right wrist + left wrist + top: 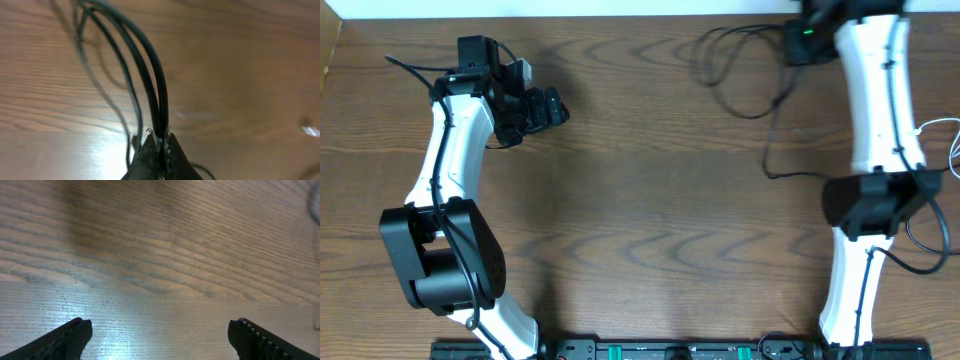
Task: Untangle cables
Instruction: 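Carry the black cable to the right edge with the right gripper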
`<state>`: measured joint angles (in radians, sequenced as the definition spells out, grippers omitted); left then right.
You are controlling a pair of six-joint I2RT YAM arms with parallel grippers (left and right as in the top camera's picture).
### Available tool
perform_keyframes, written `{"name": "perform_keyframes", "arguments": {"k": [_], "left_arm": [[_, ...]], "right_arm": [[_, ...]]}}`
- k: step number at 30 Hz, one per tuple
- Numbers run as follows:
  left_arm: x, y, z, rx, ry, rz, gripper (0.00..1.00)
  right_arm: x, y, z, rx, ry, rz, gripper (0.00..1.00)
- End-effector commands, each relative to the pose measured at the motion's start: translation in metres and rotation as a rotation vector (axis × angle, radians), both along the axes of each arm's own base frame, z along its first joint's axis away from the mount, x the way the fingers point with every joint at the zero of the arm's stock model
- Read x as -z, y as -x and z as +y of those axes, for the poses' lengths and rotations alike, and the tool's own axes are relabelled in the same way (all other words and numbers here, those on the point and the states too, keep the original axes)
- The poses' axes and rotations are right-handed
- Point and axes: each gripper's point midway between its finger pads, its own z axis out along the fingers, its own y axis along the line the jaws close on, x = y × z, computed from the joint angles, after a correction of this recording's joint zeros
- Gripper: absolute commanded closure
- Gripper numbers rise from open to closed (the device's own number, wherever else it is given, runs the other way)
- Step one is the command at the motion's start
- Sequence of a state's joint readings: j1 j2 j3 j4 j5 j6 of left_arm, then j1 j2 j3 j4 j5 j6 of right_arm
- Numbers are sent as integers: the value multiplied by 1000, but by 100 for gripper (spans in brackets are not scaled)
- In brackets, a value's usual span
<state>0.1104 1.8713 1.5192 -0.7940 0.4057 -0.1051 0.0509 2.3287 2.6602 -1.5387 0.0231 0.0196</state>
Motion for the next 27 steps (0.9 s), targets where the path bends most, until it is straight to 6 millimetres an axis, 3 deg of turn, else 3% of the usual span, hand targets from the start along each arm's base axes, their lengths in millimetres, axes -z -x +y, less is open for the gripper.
{"name": "perform_keyframes", "arguments": {"k": [1,4,9,14,20,24,25,26,27], "left_arm": [[-15,-5,2,-8,-9,-43,8],[-15,-8,3,-8,-10,-53,8],[-16,-9,3,-8,-10,-57,8],[-16,-10,3,-8,-11,-62,8],[-19,-15,3,-8,-13,-87,8],[-19,-17,3,-8,-14,-94,8],[-19,-17,3,-8,-14,-95,8],[-19,-17,3,-8,-14,-95,8],[-19,-17,3,-8,-14,-94,8]], "right_arm": [[-21,12,-53,150,-6,-17,99],[-24,34,-96,245,-6,31,99],[-29,47,-147,356,-8,25,99],[-43,80,-224,535,2,-5,99],[-45,127,-313,767,29,-33,99],[-51,132,-340,789,-14,-108,99],[-52,128,-340,764,-39,-128,80],[-52,127,-338,754,-52,-133,53],[-52,127,-336,751,-59,-130,16]]}}
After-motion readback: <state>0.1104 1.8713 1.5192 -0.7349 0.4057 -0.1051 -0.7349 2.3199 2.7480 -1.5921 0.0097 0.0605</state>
